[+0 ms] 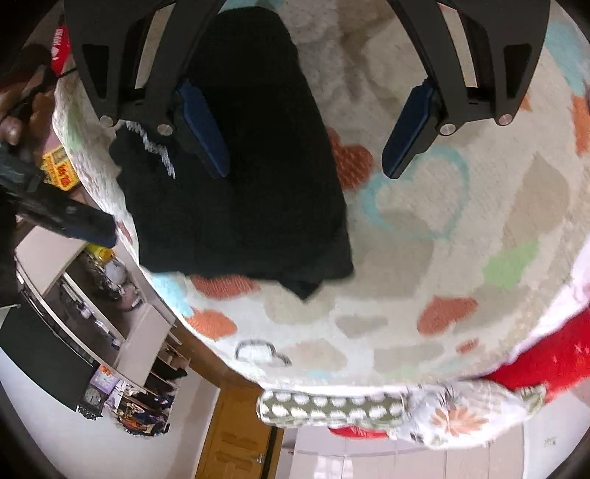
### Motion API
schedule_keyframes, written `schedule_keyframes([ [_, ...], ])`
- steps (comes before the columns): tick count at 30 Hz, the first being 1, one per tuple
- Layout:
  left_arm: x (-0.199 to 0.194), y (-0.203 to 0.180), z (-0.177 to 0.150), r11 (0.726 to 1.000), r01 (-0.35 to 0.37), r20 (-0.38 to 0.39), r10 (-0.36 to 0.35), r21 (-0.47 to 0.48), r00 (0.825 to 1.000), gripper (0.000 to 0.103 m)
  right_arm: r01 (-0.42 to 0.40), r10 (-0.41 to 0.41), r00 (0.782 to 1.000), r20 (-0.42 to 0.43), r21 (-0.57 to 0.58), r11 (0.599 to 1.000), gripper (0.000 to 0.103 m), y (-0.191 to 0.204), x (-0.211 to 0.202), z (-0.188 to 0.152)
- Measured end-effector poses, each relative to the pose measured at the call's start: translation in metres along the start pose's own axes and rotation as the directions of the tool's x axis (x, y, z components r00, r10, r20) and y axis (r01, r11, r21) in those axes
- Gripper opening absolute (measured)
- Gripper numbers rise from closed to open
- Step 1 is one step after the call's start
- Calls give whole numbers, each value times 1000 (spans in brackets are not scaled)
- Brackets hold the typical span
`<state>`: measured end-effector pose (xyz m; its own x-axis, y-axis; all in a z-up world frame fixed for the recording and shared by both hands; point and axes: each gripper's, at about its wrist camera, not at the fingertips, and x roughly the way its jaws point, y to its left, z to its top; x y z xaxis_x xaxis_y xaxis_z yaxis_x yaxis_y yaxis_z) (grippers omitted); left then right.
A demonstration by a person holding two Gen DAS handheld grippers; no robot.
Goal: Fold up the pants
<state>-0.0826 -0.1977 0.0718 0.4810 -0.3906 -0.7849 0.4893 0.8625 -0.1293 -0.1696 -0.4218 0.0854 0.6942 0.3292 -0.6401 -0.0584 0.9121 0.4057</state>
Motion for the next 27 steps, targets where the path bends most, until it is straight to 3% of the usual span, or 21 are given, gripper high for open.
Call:
schedule_keyframes([
  [3,-2,5,15,1000,-20,19,20,1,1000,85,-45,46,998,38,-30,999,46,14,-2,16],
  [7,15,18,32,999,-54,0,54,5,999,85,-29,30,1000,4,-70,997,47,24,24,28],
  [9,24,26,36,1000,11,-38,-11,-18,999,85,-47,45,999,-30,-77,996,47,25,39,26],
  [13,27,24,22,995,89,-70,-92,-42,993,85,15,-29,991,-132,-103,995,46,17,66,5],
  [17,32,14,4,995,98,-90,-99,-20,991,85,-36,26,993,-119,-83,996,46,9,55,20],
  [21,21,20,0,989,115,-74,-121,-89,990,85,-101,88,991,-98,-143,985,49,25,62,59],
  [24,8,23,-4,983,123,-50,-131,-135,990,85,-181,150,976,-159,-202,963,46,47,95,79],
  [27,1,19,-11,985,123,-51,-130,-125,990,85,-249,183,944,-274,-230,941,46,62,136,86],
])
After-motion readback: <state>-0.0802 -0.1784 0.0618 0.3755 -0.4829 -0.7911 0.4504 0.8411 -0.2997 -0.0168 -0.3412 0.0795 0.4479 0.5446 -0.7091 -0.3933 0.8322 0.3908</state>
